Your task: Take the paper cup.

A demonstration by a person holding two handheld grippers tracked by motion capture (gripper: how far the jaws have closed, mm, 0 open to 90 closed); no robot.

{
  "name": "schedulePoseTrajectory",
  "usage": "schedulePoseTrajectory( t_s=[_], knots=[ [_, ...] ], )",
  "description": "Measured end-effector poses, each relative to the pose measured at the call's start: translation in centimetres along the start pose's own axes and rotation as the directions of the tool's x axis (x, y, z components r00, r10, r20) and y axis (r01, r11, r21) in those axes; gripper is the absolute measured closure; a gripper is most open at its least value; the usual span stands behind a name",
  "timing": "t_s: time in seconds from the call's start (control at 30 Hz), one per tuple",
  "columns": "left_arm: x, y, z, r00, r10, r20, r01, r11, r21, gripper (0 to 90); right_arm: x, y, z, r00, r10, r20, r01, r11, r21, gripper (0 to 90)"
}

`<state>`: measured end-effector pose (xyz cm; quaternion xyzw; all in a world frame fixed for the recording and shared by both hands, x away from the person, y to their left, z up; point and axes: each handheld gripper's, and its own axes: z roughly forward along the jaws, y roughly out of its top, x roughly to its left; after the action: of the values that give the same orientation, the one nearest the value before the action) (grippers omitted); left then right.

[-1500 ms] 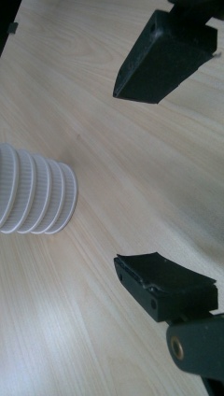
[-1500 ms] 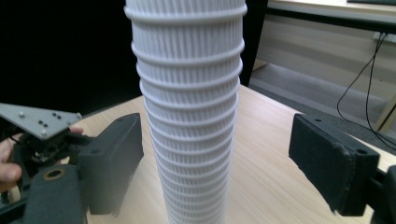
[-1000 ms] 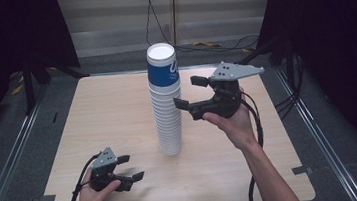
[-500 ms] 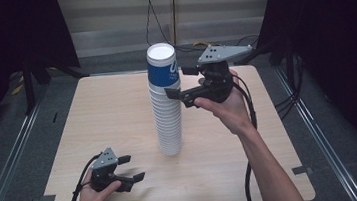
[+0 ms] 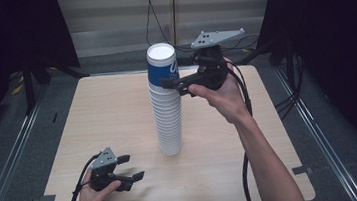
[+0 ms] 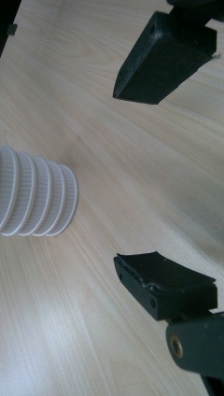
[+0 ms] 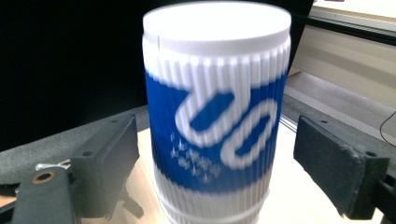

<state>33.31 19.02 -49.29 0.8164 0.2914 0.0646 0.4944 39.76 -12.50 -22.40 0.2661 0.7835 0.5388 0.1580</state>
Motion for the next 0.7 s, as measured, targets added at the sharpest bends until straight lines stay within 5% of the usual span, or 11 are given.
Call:
schedulePoseTrajectory(
  t_s=[0.7],
  knots=[
    [0.1,0.0,0.0,1.0,0.001,-0.003,-0.001,1.0,-0.002,16.6,-0.6,2.2,2.3,0.9996,0.009,-0.028,-0.008,0.999,0.036,18.1]
  ],
)
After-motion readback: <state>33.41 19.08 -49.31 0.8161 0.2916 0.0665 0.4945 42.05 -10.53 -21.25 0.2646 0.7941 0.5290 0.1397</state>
